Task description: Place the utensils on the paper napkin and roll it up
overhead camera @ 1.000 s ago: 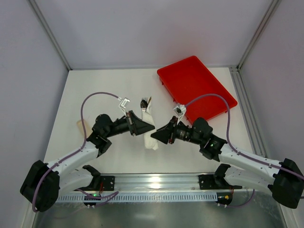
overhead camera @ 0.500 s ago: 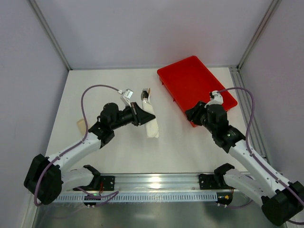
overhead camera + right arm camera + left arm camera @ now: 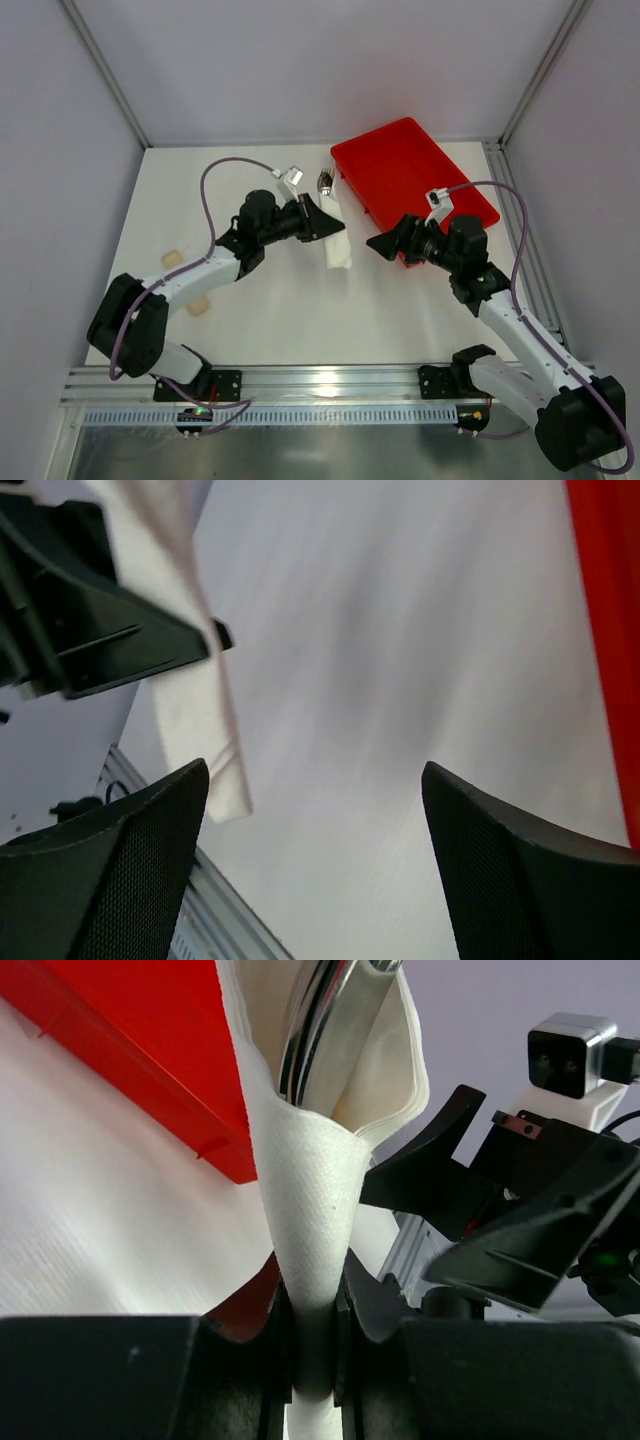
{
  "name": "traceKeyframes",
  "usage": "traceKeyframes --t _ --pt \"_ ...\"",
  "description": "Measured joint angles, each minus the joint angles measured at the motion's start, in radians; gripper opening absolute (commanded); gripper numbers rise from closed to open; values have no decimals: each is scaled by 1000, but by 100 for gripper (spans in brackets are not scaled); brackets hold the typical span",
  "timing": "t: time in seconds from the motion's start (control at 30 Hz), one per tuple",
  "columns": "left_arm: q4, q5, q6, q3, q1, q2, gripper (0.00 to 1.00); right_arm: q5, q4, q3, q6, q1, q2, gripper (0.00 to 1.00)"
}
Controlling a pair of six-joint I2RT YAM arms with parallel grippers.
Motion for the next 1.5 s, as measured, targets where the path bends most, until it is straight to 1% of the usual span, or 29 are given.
traceKeyframes --t 0.07,0.13,0.2,0.33,0.43,0.57,0.7,0.8,0.9,0.93,1.0,1.03,1.13,1.2,1.27,1.33,1.43,1.5 --pt "24 33 -10 0 0 16 0 -121 60 -14 -17 0 -29 91" --pt "59 63 -30 0 0 23 0 -184 103 -14 -26 7 -24 92" --pt "105 92 -49 0 0 27 0 -245 133 -13 -43 24 -2 92" --pt "190 132 -85 -2 -2 30 0 -316 146 -3 -67 78 74 93" --pt "225 150 -103 -2 -5 35 0 -340 154 3 -72 133 124 92" --pt "240 162 -111 -3 -9 39 0 -343 183 3 -71 187 136 88" --pt "250 171 -112 -4 -10 39 0 -344 230 3 -63 200 138 86" --pt "253 174 -112 -5 -11 40 0 -340 257 3 -52 201 141 82" --pt "254 174 -113 -7 -13 43 0 -337 281 3 -40 202 143 62" --pt "254 174 -114 -8 -13 45 0 -336 290 3 -37 203 145 49" --pt "254 175 -115 -8 -13 49 0 -334 299 3 -33 205 147 40" --pt "254 177 -116 -8 -13 51 0 -330 299 1 -34 205 149 31" --pt "253 188 -122 -8 -13 53 0 -317 307 -10 -34 204 154 22" --pt "254 195 -124 -8 -13 57 0 -317 309 -16 -33 204 154 22" --pt "254 199 -125 -8 -13 60 0 -316 310 -19 -32 204 154 41" --pt "254 196 -129 -8 -13 65 0 -319 310 -20 -32 205 153 54" --pt "254 193 -132 -8 -13 71 0 -325 311 -20 -33 207 153 59" --pt "254 192 -133 -8 -13 72 0 -330 312 -20 -33 207 153 59"
